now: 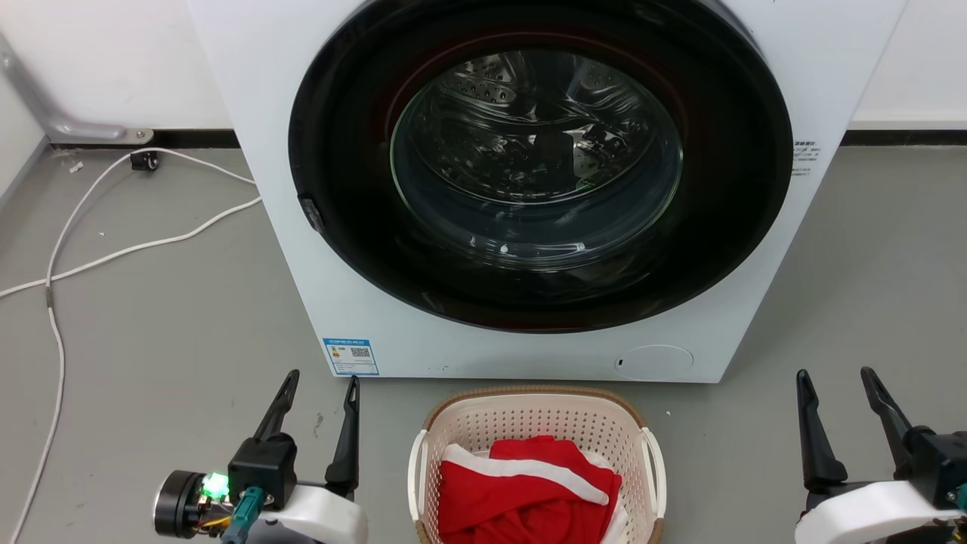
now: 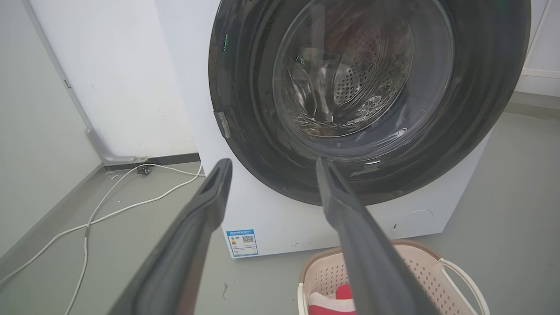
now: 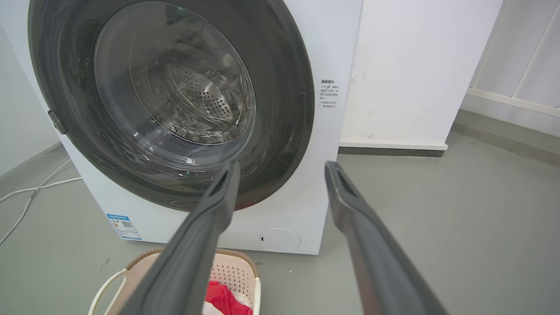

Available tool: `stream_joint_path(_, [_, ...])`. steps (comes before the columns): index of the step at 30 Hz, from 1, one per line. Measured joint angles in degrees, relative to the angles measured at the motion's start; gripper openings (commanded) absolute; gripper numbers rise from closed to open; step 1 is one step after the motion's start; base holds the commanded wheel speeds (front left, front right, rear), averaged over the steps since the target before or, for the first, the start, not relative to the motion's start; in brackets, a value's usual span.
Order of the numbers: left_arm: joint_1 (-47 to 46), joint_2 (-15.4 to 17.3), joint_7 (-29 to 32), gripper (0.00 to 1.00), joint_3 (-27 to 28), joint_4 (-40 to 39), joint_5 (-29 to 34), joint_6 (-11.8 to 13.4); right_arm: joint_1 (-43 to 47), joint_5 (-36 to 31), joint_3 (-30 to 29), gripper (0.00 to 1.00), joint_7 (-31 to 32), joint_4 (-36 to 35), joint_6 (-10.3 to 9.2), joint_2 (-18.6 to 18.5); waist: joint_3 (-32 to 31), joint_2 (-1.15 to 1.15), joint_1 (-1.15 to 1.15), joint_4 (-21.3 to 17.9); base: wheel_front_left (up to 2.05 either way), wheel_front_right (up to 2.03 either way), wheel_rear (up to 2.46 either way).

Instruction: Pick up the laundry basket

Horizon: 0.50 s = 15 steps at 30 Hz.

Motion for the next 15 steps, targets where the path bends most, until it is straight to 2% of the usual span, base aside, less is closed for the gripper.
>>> stream_joint_path(5, [-1.87,-0.11,0.00,1.00,-0.10,0.77,-0.04,-0.29,-1.10,0.54,-0.71,1.00,0.75,0.70,0.00,0.00,0.67,0.00,0.00,0.01,0.00,0.00,0.00])
stream_joint_path(15, [-11.87,0.11,1.37,1.00,-0.74,7.54,-1.86,-3.09,-7.70,1.09,-0.67,1.00,7.93,6.84,0.00,-0.02,4.82,0.00,0.01,-0.19,0.00,0.00,0.00])
